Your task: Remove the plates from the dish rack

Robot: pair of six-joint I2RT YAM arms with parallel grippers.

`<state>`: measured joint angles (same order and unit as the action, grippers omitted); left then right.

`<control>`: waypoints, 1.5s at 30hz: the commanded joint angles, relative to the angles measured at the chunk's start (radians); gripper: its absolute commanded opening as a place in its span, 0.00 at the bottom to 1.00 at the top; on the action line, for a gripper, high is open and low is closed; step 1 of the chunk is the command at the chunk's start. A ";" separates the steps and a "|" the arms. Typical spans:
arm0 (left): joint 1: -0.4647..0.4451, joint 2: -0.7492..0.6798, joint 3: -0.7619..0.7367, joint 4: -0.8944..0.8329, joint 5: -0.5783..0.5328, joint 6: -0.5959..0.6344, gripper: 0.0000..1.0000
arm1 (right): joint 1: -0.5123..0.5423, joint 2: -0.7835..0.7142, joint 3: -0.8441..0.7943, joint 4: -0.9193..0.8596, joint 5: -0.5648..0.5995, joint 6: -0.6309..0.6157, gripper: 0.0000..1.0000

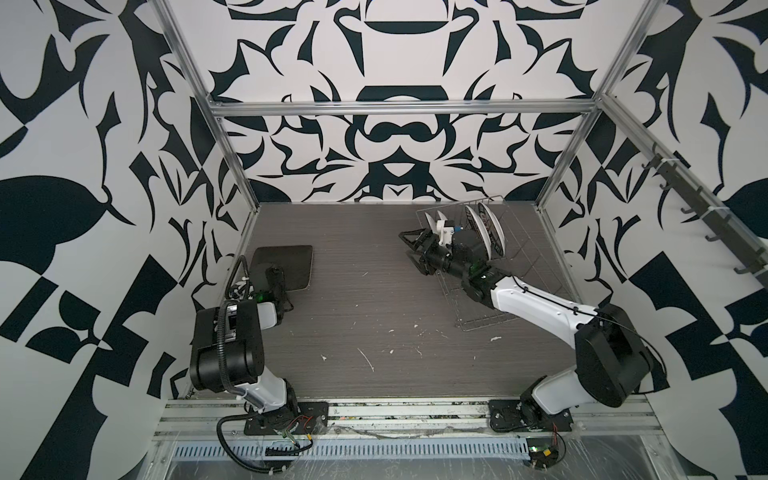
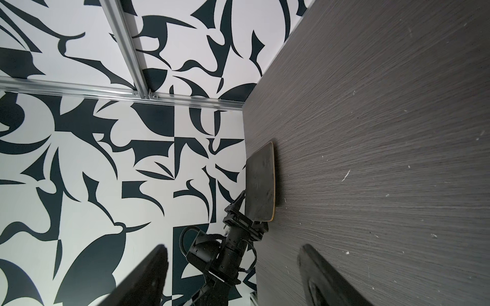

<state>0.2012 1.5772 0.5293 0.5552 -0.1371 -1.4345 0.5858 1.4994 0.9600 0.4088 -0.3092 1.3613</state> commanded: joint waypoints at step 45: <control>0.033 -0.507 -0.053 -0.508 0.112 0.266 0.99 | -0.004 -0.478 0.034 -0.645 0.281 -0.492 0.82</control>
<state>0.2298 1.1233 0.5068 0.0834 -0.0643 -1.2278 0.5858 1.0794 0.8986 -0.0544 -0.1307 1.0584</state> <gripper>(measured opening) 0.994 0.820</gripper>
